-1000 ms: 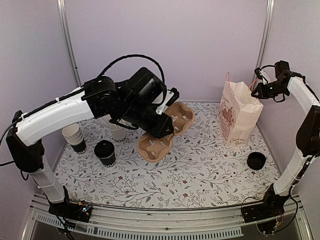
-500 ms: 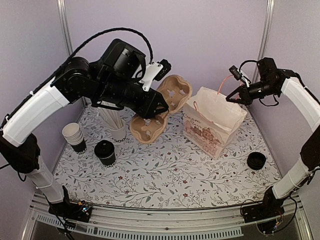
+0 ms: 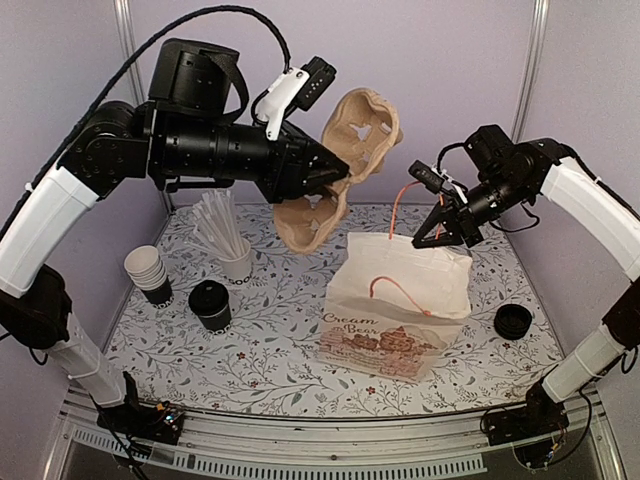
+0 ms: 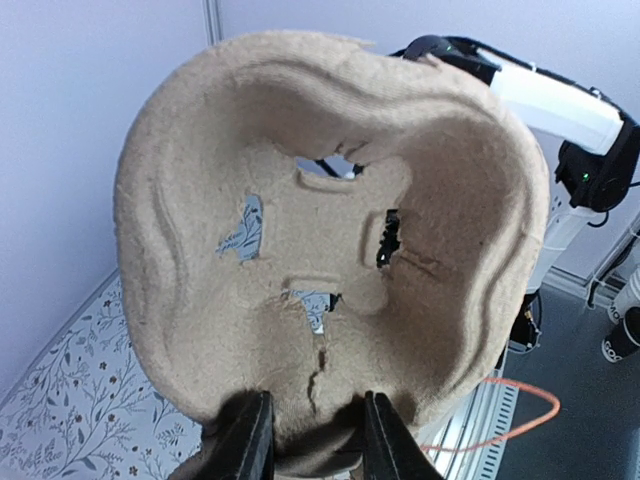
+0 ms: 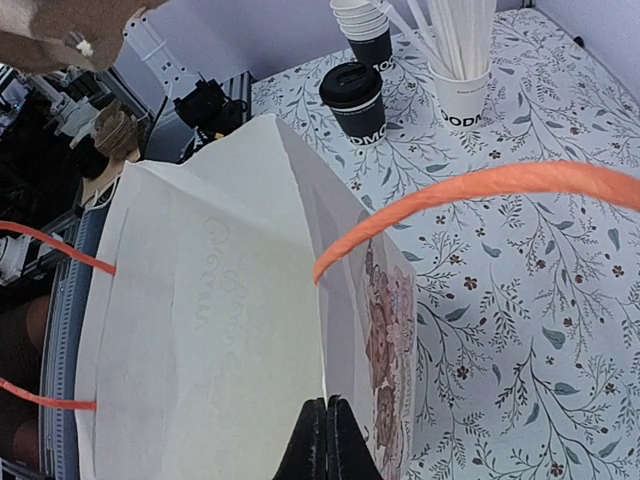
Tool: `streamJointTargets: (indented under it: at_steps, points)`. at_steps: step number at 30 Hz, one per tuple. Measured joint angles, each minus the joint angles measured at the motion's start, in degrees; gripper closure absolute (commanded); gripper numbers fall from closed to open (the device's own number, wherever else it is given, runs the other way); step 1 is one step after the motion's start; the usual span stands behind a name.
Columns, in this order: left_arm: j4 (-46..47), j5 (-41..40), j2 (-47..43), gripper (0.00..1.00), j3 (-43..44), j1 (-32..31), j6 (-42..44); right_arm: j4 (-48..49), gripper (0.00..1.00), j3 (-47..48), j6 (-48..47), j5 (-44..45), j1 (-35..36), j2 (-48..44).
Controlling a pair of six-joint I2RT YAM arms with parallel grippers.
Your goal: Pack the takeout coffee
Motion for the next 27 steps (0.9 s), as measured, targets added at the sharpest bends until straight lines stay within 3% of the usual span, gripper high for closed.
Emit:
streamJointTargets:
  at_steps: [12, 24, 27]
  points:
    - [11.26, 13.77, 0.31, 0.73, -4.63, 0.0, 10.62, -5.49, 1.0, 0.94, -5.86, -0.11, 3.91, 2.29]
    - [15.32, 25.03, 4.87, 0.76, -5.97, 0.09, 15.06, -7.98, 1.0, 5.38, -7.54, -0.15, 4.94, 8.85]
    - [16.02, 27.28, 5.35, 0.76, -6.95, 0.42, 15.06, -8.11, 0.9, 6.38, -7.69, -0.13, 5.07, 9.16]
